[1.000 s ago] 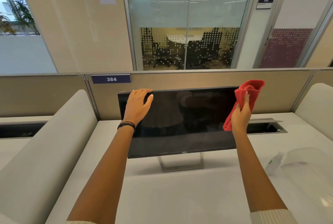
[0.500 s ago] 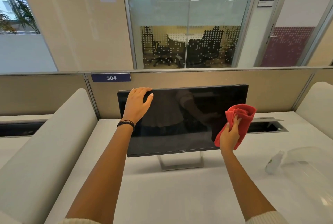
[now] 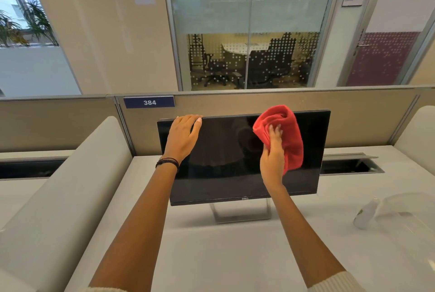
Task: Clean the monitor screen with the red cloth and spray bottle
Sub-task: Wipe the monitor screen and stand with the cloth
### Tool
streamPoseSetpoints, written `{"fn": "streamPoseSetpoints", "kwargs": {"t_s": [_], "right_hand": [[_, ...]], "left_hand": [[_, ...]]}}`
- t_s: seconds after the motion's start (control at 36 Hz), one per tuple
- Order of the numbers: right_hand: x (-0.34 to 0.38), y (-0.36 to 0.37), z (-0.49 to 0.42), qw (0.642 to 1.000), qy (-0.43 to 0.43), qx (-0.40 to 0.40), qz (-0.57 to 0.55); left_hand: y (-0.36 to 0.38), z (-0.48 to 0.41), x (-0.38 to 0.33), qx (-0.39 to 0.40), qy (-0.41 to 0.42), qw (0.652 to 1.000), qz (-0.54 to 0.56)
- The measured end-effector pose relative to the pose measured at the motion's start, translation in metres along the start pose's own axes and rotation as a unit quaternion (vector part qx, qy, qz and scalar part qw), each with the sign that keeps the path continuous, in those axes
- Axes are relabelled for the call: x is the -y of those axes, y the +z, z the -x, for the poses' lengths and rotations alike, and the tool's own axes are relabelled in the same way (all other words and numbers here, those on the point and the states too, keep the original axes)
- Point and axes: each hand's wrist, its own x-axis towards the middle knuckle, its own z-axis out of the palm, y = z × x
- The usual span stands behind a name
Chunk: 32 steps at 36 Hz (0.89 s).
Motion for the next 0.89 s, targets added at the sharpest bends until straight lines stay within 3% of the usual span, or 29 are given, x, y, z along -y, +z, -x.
{"fn": "streamPoseSetpoints", "kwargs": {"t_s": [0.14, 0.33, 0.47, 0.58, 0.81, 0.89], "right_hand": [[0.0, 0.007, 0.003, 0.988, -0.121, 0.066, 0.067], [-0.037, 0.007, 0.036, 0.958, -0.203, 0.114, 0.165], [-0.056, 0.007, 0.057, 0.947, -0.189, 0.168, 0.2], [-0.056, 0.006, 0.066, 0.958, -0.152, 0.178, 0.166], [-0.026, 0.007, 0.05, 0.997, -0.022, 0.078, 0.015], [-0.008, 0.006, 0.031, 0.998, -0.04, 0.047, -0.014]], "left_hand": [[0.0, 0.001, 0.0, -0.002, 0.001, 1.0, 0.001], [0.001, 0.0, 0.0, -0.003, -0.003, 1.0, 0.005], [0.001, 0.001, 0.0, -0.004, 0.0, 1.0, 0.006], [0.0, 0.0, 0.0, 0.0, 0.001, 1.0, 0.004], [-0.025, -0.009, 0.012, 0.038, -0.046, 0.996, 0.069], [-0.031, -0.007, 0.022, 0.046, -0.055, 0.994, 0.083]]}}
